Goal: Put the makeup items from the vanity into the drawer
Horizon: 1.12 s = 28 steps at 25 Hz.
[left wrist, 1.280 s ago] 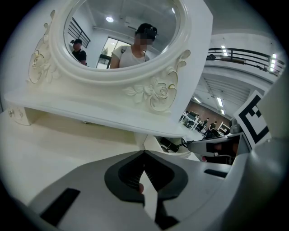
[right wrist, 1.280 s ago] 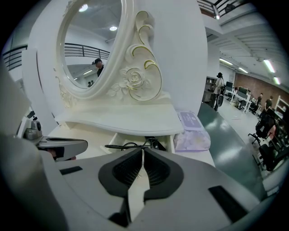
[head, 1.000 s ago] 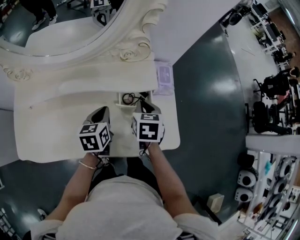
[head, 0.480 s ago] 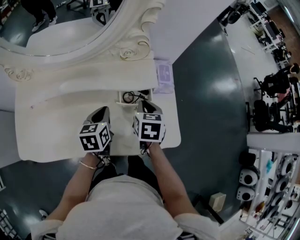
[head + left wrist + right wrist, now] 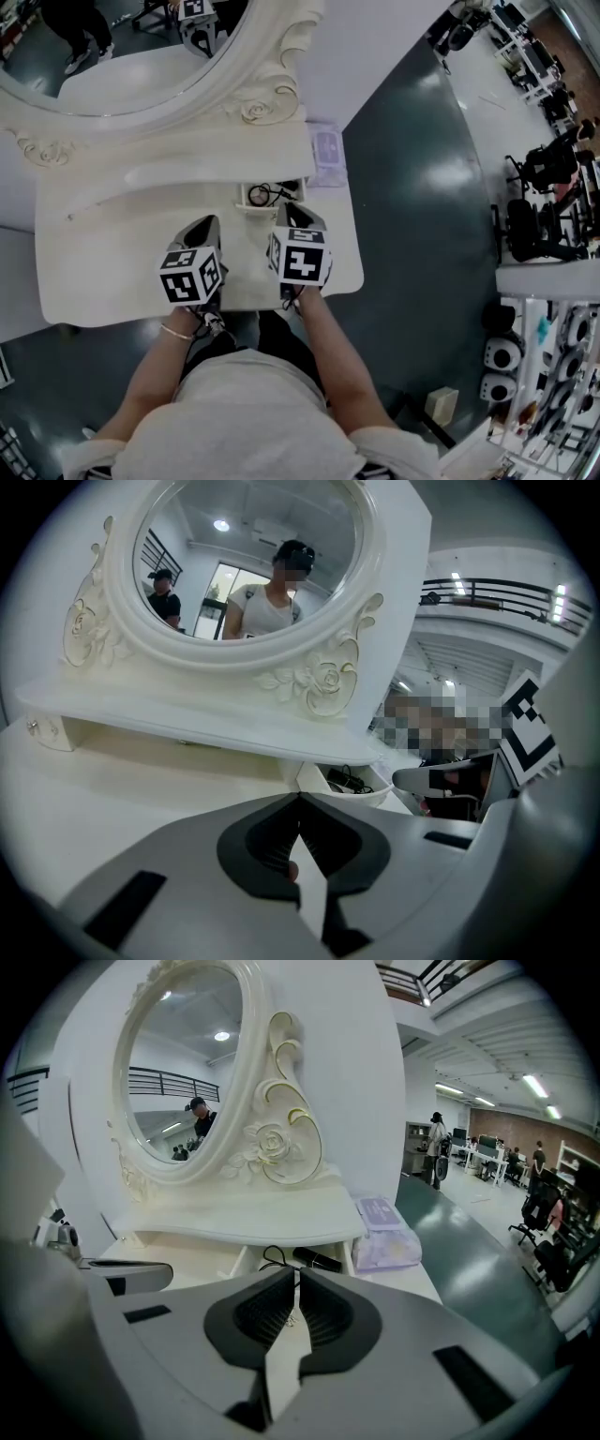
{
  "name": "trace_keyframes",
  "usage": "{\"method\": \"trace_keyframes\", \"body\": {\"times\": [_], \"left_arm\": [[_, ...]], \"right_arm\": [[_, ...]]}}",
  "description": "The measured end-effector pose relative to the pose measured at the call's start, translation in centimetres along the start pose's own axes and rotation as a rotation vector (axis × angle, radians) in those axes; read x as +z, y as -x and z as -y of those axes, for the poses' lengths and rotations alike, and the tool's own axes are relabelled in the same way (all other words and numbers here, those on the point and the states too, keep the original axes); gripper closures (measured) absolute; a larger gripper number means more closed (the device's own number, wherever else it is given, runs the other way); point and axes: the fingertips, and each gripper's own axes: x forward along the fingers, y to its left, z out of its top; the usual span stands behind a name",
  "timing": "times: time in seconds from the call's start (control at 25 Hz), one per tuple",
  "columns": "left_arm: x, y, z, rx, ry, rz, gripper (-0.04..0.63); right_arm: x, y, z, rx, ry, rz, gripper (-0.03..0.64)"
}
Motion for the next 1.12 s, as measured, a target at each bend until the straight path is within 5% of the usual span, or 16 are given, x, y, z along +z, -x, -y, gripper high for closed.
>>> {"method": "trace_keyframes", "body": {"times": [1.12], "left_arm": [[1.9, 5.9, 0.1, -0.107, -0.094, 0.070, 0.592]], "right_arm": [[-2.0, 7.7, -2.8, -0.062, -0.123, 0.136, 0.592]]}}
